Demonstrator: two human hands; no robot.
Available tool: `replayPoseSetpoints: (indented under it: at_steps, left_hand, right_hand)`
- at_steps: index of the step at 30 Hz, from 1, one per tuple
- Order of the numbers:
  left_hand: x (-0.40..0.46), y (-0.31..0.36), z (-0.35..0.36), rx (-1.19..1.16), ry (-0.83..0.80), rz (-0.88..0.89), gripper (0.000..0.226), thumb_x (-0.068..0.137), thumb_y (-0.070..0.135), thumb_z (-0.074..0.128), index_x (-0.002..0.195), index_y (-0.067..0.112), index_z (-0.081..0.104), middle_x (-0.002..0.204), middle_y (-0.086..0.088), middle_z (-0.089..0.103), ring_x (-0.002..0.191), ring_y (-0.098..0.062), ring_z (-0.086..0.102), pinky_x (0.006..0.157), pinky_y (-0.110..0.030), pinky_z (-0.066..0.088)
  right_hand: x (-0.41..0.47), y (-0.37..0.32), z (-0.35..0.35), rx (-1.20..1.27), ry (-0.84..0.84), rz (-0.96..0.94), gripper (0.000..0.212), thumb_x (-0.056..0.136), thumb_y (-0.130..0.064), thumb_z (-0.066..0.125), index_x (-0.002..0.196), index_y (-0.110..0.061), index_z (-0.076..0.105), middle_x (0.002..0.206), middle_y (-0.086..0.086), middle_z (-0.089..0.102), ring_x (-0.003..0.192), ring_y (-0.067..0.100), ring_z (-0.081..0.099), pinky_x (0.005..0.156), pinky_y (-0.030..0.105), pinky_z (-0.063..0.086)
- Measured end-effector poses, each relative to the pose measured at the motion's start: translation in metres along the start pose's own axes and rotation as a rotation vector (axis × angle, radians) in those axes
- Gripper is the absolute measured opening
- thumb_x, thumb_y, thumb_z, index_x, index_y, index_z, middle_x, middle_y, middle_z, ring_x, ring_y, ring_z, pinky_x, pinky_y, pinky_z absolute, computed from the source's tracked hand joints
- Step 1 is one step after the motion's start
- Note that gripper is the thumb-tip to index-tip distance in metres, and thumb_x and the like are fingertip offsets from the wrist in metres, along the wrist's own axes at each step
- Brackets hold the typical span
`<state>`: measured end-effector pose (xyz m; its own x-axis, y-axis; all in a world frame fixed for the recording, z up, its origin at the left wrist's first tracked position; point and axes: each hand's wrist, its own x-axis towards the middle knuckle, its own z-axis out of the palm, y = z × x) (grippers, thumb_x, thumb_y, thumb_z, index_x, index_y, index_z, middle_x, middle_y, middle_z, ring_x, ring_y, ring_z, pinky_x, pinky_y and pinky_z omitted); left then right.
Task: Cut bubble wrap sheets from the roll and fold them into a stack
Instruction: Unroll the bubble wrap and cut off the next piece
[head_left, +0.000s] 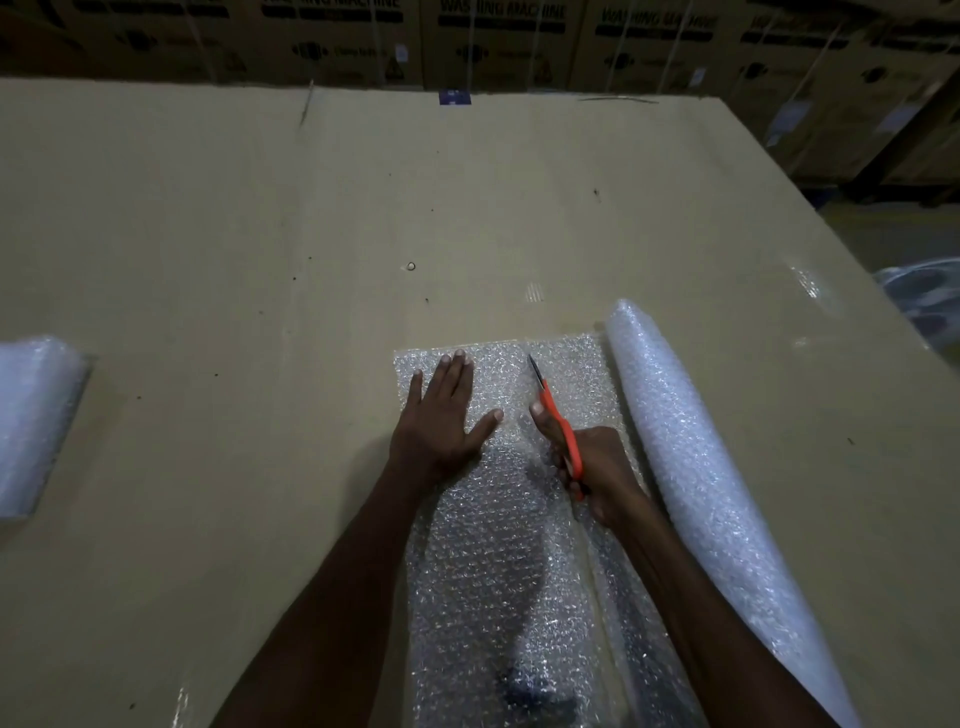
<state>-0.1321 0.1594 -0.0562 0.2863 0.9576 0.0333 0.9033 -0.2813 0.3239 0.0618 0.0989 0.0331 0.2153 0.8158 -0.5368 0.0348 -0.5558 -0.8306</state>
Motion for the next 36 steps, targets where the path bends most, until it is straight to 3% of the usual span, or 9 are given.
replayPoseSetpoints:
  at_steps: [5, 22, 36]
  left_hand:
    - [-0.001, 0.001, 0.001, -0.004, 0.009, -0.012, 0.083, 0.099, 0.069, 0.021, 0.161, 0.015, 0.005, 0.168, 0.001, -0.004, 0.153, -0.01, -0.01, 0.125, -0.045, -0.004]
    - [-0.001, 0.003, -0.002, 0.006, -0.019, -0.02, 0.083, 0.099, 0.069, 0.017, 0.16, 0.015, 0.0, 0.167, 0.0, -0.008, 0.153, -0.01, -0.013, 0.125, -0.045, -0.004]
    - [-0.001, 0.001, 0.002, 0.019, 0.03, 0.0, 0.085, 0.097, 0.069, 0.016, 0.16, 0.012, 0.01, 0.168, -0.003, 0.002, 0.154, -0.013, -0.004, 0.125, -0.044, -0.003]
  right_hand:
    - [0.001, -0.005, 0.0, -0.009, -0.005, 0.016, 0.063, 0.07, -0.064, 0.082, 0.053, -0.009, 0.057, 0.047, 0.009, 0.05, 0.034, 0.015, 0.038, 0.038, 0.019, 0.028]
    - [0.015, -0.01, 0.006, 0.006, -0.006, 0.001, 0.058, 0.073, -0.057, 0.083, 0.053, -0.008, 0.058, 0.044, 0.007, 0.05, 0.032, 0.013, 0.038, 0.037, 0.018, 0.028]
    - [0.025, -0.013, 0.006, 0.011, -0.023, -0.023, 0.055, 0.076, -0.053, 0.083, 0.053, -0.009, 0.06, 0.046, 0.006, 0.054, 0.032, 0.011, 0.041, 0.036, 0.017, 0.032]
